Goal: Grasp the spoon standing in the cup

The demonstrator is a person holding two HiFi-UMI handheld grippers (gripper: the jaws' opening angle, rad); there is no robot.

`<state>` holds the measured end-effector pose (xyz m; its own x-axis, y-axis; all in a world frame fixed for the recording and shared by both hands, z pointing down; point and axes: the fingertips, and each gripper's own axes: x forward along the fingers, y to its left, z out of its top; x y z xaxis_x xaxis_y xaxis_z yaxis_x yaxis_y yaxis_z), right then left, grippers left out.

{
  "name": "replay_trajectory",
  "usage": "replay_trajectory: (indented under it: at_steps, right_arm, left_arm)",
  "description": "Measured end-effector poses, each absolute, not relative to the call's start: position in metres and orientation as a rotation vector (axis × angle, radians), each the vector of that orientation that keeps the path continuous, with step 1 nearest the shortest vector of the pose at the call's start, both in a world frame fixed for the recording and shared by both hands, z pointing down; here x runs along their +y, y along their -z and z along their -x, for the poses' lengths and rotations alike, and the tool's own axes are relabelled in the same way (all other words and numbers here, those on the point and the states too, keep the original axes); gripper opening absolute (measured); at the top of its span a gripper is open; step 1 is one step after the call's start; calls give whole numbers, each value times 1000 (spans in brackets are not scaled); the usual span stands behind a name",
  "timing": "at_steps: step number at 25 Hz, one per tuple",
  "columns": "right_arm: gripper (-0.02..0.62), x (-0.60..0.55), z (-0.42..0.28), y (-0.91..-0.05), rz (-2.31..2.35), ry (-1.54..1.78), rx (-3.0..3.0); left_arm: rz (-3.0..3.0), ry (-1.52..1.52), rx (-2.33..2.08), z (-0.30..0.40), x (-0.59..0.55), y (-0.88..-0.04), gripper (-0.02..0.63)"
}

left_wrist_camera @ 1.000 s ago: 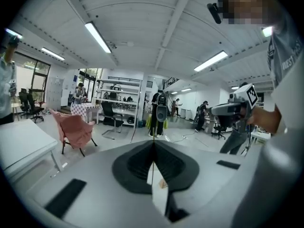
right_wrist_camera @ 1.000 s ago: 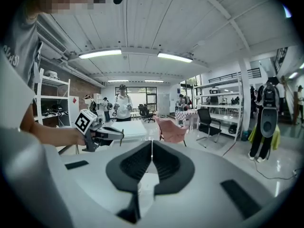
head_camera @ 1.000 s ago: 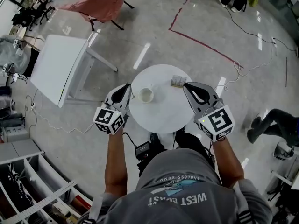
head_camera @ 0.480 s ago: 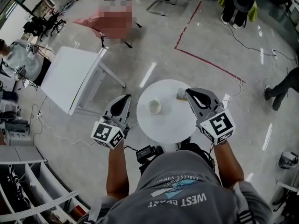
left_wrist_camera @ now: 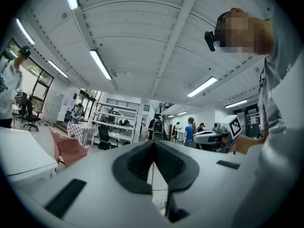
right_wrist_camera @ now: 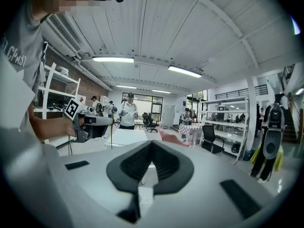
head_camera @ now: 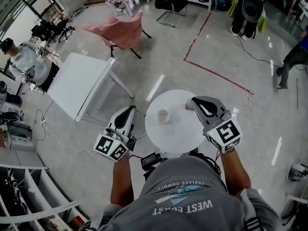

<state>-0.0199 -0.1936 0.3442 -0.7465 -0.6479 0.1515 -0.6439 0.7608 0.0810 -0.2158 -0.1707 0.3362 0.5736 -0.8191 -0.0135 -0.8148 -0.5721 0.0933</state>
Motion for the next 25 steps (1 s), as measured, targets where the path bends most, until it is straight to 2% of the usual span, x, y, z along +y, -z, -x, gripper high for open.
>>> replay_trajectory:
  at_steps: [25]
  right_arm:
    - [2, -187, 39, -344, -923, 81, -2787]
  left_arm:
    - [-2687, 142, -1456, 231, -151, -339, 5]
